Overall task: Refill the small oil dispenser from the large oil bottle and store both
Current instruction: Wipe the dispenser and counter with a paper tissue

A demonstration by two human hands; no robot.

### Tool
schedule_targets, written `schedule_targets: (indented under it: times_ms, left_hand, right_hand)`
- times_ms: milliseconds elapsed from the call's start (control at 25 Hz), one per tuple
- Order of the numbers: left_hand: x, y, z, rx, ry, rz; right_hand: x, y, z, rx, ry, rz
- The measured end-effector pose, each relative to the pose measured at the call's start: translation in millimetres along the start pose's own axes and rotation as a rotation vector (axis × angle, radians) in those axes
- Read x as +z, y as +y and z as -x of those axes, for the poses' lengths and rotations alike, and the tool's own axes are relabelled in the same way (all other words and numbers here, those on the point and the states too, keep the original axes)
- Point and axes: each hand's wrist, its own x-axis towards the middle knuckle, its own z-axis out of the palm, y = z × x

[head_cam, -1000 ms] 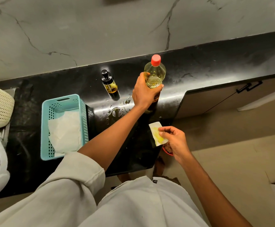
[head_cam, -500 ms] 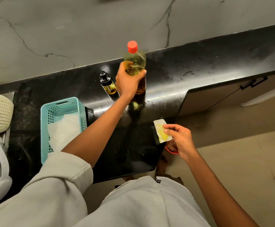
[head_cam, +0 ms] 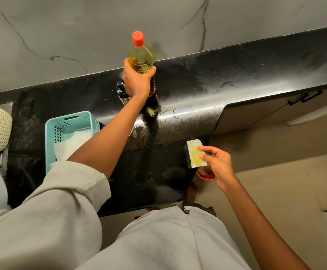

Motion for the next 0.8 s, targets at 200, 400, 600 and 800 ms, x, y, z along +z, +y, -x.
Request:
schedule_targets:
  times_ms: [200, 400, 600, 800]
  left_hand:
    - [0, -4, -3, -0.024, -0.052, 0.048]
    - [-15, -11, 15, -0.051, -0.229, 0.096]
    - [-60, -32, 75, -0.119, -0.349, 0.150]
    - [-108, -76, 147, -0.125, -0.394, 0.151]
  right_hand:
    - [2, 14, -12, -0.065, 0.051, 0.123]
    - [23, 13, -39, -0.408, 0.277, 0.552]
    - [38, 21, -49, -0.734, 0.372, 1.066]
    - [48, 54, -41, -0.772, 0.073, 1.130]
